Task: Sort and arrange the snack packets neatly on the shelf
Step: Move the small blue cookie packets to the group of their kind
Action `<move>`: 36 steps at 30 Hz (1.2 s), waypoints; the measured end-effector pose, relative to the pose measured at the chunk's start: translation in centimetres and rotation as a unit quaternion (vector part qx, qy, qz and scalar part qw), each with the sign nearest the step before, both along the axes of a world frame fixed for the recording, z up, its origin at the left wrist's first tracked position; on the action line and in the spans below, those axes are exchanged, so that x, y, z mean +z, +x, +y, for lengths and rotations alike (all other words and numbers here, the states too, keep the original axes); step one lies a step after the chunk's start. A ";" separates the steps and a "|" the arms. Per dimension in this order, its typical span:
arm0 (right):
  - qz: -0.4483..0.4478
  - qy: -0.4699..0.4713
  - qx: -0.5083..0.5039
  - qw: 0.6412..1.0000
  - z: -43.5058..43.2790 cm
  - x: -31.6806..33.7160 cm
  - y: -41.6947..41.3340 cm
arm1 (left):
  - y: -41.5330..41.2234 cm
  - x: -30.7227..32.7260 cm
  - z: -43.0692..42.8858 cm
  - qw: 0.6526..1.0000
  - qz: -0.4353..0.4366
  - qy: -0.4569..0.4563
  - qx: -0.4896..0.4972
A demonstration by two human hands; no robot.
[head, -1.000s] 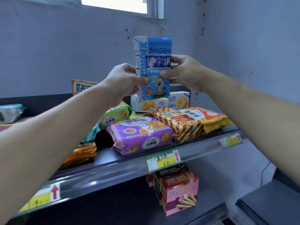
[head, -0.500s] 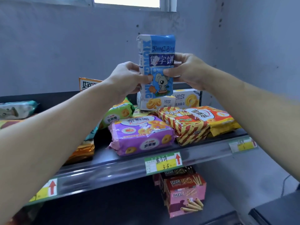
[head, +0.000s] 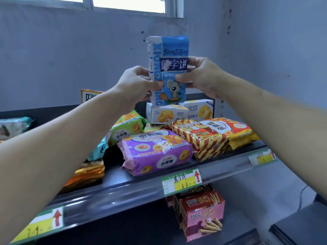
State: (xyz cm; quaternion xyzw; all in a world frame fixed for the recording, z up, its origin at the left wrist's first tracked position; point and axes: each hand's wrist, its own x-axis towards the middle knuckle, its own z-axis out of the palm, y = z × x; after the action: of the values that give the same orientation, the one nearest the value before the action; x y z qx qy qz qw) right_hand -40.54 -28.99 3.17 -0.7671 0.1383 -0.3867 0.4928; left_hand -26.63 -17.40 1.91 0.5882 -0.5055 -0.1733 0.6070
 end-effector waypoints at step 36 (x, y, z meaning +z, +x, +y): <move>0.273 -0.164 0.077 0.945 -8.4 -1.3 11.4 | 6.8 -0.9 -6.1 0.967 -0.039 0.153 0.200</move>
State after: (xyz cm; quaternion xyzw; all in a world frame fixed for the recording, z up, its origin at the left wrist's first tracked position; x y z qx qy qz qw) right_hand -29.16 -37.34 1.85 -0.9217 0.1425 -0.1410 0.3320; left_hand -19.83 -23.52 1.00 0.7695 -0.3682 -0.1007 0.5120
